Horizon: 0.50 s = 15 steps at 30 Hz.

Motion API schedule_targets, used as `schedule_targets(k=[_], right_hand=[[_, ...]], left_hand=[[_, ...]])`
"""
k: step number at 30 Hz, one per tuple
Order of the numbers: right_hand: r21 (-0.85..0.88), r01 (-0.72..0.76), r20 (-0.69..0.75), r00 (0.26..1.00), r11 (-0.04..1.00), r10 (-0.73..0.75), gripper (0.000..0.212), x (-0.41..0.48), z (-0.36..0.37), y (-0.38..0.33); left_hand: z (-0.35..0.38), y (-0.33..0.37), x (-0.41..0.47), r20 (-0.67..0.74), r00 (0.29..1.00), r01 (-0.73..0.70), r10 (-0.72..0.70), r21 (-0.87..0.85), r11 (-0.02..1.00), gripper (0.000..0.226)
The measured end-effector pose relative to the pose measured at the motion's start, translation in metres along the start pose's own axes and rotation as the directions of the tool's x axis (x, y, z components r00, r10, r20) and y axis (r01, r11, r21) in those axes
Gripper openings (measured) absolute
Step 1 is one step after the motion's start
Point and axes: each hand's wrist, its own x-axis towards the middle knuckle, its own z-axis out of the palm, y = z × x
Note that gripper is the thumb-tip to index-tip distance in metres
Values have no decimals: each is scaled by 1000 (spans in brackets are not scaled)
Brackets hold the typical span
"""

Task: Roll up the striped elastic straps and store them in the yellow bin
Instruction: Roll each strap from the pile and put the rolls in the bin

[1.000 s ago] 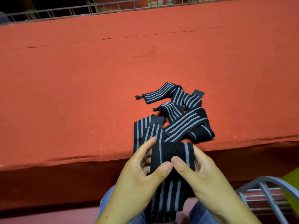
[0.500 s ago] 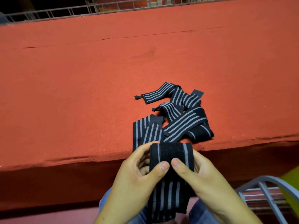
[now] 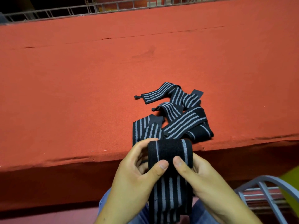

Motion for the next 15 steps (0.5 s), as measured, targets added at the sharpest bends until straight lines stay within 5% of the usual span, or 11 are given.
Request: schedule_targets(k=[15], right_hand=[[27,-40,29,999,999,39,50,0,1,-2]], left_hand=[[0,4,0,-66,997,-48,48,-8,999,45]])
